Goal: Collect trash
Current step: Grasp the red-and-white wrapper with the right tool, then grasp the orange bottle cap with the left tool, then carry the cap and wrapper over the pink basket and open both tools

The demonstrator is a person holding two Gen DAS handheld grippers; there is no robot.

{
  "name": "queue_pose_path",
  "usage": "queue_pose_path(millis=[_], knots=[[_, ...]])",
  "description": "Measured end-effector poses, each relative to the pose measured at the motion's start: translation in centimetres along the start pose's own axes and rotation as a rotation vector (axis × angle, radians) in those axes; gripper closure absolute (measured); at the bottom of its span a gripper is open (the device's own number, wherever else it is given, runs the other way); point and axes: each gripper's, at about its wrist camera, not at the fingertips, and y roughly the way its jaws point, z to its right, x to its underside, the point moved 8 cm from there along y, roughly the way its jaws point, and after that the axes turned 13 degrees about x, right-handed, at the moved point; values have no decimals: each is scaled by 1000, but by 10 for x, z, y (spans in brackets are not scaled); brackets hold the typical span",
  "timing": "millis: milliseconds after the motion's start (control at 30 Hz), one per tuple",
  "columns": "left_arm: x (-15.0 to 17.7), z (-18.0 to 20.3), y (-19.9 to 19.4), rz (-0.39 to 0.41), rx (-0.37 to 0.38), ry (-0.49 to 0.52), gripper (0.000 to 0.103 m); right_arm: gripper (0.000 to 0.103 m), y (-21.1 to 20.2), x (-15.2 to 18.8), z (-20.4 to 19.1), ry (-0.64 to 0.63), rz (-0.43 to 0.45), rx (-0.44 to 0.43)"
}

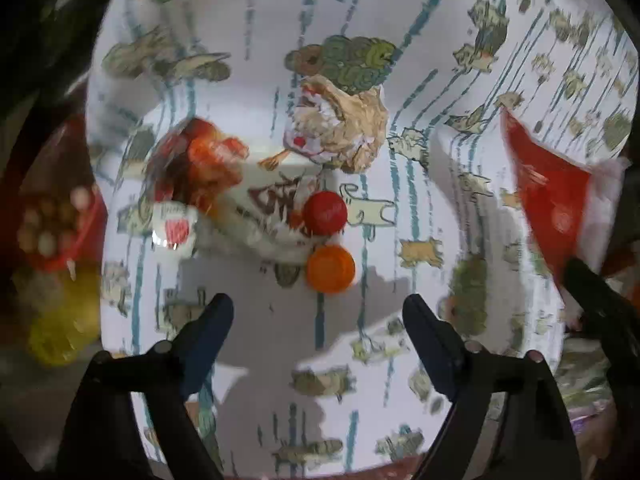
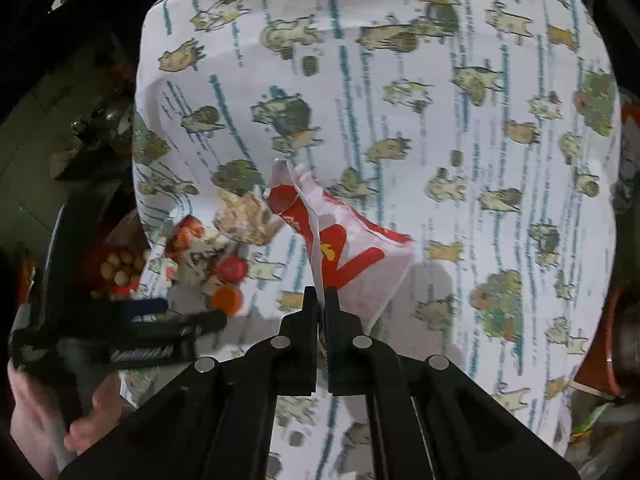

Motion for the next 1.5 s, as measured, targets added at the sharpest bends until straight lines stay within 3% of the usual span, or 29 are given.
queue_pose_path(millis=[233, 367, 500, 567, 600, 733, 867, 1067, 1200, 1333, 1500], knots=[[-1, 3, 21, -53, -10, -29, 49, 99, 12, 9, 40, 11, -33, 80], [-8, 9, 23, -27, 25, -61, 49, 99, 12, 10, 53, 20, -35, 106], [-17, 5, 27, -17, -43, -39, 55, 99, 8, 10, 53, 14, -30, 95], [-19, 7, 29, -20, -64, -23, 62, 99, 7, 11, 53, 5, -27, 101], [-18, 9, 29, -23, -78, -12, 74, 99, 7, 11, 52, 0, -27, 104], [-16, 26, 19, 12, -20, -18, 75, 99, 8, 10, 53, 3, -28, 114], [-16, 44, -11, 83, -26, 67, 75, 99, 0, 5, 54, 23, -11, 115], [0, 75, -85, 240, -18, 188, 75, 99, -64, -8, 45, 69, 118, 71], [14, 91, -129, 306, -4, 204, 75, 99, -107, -4, 35, 77, 160, 41], [43, 90, -146, 314, -38, 209, 75, 99, -136, 15, 31, 102, 165, 21], [86, 84, -138, 252, -16, 157, 75, 99, -149, 48, 30, 128, 122, 36]])
